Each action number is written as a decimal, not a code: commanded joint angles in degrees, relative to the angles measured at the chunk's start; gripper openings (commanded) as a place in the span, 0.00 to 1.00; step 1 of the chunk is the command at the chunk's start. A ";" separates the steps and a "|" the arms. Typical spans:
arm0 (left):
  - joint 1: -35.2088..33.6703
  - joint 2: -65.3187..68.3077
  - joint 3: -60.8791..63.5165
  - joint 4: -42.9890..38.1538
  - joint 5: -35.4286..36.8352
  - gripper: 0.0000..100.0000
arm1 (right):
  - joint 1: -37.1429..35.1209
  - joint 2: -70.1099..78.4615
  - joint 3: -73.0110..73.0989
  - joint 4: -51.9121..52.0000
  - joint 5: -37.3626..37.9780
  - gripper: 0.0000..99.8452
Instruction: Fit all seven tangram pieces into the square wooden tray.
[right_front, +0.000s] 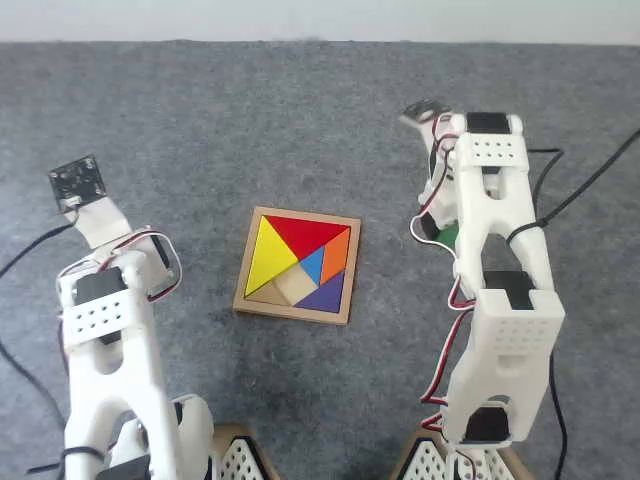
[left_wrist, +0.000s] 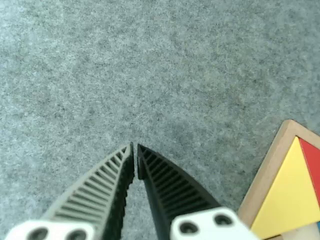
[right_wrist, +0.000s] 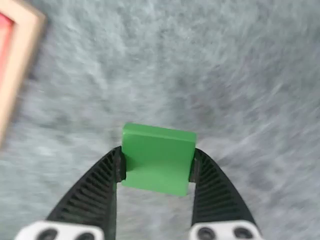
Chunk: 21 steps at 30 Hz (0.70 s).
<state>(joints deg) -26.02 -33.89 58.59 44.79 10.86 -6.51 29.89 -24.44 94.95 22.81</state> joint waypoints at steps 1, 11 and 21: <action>-0.35 -2.02 -0.66 -0.97 -0.44 0.01 | -8.13 -1.19 -5.10 5.67 -5.71 0.02; -0.44 -2.02 -0.66 -0.97 -0.44 0.01 | -31.69 -0.40 -4.66 -0.84 -21.27 0.02; -3.16 -2.11 -0.84 -1.14 -0.18 0.01 | -38.46 9.89 -4.66 -8.04 -20.57 0.02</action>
<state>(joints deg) -28.84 -33.89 58.59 44.79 10.86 -43.08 39.30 -26.37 88.26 2.24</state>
